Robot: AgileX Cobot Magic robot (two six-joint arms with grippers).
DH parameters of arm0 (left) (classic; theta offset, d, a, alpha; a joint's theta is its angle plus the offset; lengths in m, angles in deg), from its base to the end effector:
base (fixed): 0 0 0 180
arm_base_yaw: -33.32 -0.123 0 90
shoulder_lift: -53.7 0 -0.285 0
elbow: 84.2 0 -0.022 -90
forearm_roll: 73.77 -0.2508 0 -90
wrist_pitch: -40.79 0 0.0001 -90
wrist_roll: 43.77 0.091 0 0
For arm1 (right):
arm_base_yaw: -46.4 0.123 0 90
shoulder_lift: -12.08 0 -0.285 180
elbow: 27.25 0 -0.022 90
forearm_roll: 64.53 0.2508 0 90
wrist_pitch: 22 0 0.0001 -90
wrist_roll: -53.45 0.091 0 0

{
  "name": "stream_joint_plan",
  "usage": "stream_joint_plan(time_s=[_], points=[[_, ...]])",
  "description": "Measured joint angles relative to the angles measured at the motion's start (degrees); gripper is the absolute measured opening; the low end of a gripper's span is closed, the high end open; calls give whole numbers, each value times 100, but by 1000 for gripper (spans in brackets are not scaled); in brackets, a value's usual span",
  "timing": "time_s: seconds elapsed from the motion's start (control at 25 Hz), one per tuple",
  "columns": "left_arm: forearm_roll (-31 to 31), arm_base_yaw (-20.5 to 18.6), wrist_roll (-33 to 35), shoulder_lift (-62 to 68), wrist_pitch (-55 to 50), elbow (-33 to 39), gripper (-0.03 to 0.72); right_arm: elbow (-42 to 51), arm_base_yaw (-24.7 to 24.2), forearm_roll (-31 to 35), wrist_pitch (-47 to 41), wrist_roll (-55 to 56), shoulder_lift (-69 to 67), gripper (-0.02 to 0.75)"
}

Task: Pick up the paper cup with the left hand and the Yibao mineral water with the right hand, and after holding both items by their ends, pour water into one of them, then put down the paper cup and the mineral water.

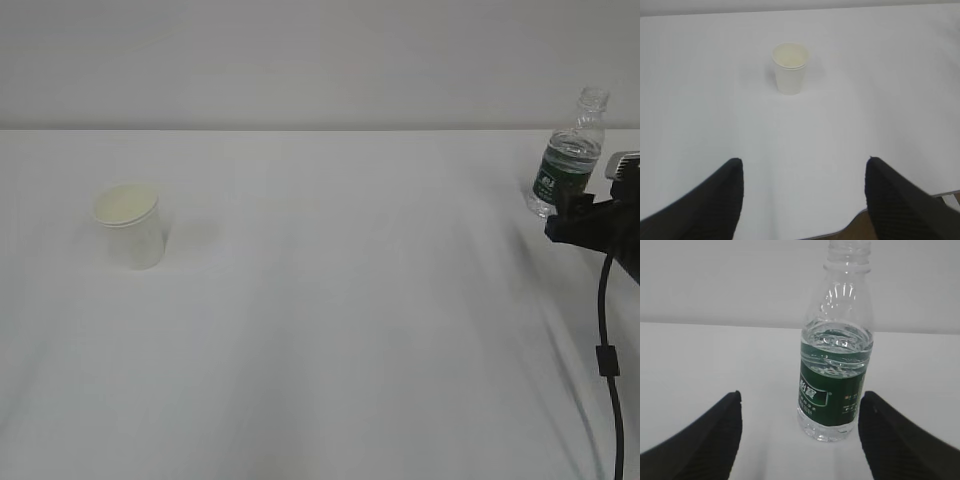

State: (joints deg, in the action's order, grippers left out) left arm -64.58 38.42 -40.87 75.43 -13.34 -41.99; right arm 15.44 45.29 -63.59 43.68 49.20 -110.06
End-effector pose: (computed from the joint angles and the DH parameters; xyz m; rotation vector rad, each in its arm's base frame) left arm 0.0296 -0.0145 0.3164 0.1270 2.0531 -0.2158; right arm 0.3282 -0.0077 0.1134 -0.0306 1.7309 -0.0769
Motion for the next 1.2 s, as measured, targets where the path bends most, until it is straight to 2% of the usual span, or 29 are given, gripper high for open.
stream_joint_plan(time_s=[0.48,1.2], points=[[0,0,40,0,0,0,537,-127,0,-247,-432,-12,-12,552],[0,0,75,0,0,0,537,-449,0,-32,-621,-12,-599,552]])
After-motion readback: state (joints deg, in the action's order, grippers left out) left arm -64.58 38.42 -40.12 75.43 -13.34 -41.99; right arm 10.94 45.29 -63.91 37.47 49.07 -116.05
